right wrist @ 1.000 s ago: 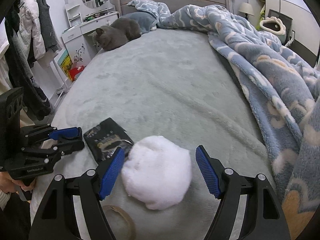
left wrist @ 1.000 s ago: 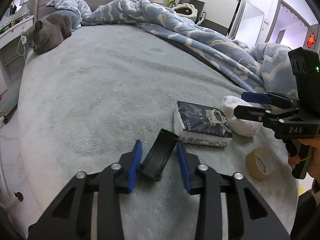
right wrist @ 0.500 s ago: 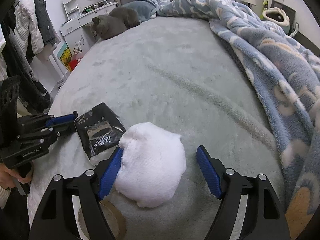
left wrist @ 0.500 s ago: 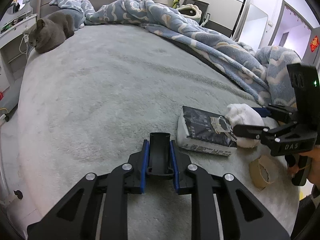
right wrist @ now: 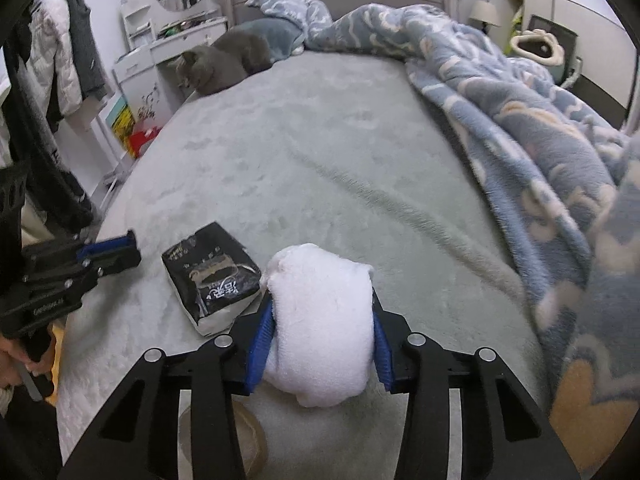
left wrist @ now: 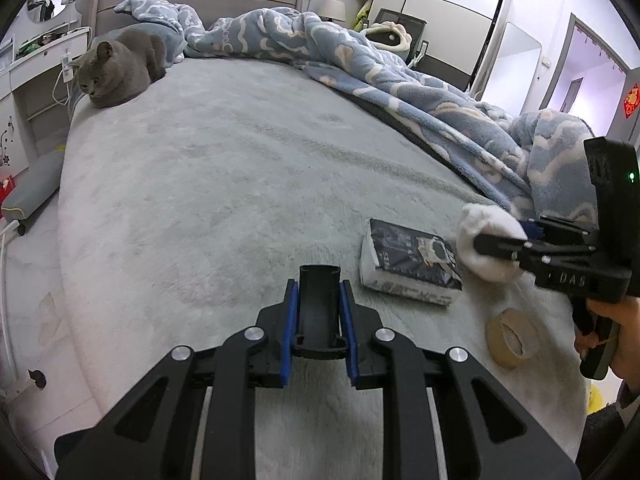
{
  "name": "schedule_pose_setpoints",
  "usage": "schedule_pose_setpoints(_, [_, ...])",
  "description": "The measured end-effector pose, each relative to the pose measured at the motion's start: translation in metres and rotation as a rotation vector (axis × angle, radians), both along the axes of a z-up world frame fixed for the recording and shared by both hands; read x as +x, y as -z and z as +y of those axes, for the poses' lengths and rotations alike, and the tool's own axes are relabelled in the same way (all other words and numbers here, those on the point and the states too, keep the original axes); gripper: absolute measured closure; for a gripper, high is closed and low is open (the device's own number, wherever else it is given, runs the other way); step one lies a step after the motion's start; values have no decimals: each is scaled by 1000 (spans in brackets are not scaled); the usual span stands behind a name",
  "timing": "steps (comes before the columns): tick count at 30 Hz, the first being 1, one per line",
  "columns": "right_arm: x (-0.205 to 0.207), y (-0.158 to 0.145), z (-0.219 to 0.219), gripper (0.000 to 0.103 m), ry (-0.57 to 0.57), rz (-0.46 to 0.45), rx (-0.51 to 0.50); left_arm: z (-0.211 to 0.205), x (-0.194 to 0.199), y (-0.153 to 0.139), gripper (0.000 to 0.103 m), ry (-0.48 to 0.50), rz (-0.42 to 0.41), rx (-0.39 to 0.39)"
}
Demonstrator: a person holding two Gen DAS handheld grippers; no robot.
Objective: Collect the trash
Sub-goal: 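Carry the black piece and white cloth ball with both tools over the bin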
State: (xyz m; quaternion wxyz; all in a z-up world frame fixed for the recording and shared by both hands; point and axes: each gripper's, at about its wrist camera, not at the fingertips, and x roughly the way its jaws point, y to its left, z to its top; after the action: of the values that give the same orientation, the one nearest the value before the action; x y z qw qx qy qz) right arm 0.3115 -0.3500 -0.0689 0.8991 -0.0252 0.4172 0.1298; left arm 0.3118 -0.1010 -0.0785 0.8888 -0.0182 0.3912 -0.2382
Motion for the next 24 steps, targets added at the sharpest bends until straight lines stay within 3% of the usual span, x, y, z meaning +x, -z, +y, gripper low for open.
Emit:
schedule_pose_setpoints(14, [-38, -17, 30, 59, -2, -51, 45, 27, -43, -10, 81, -54, 5, 51])
schedule_pose_setpoints(24, [-65, -24, 77, 59, -53, -66, 74, 70, -73, -9, 81, -131, 32, 86])
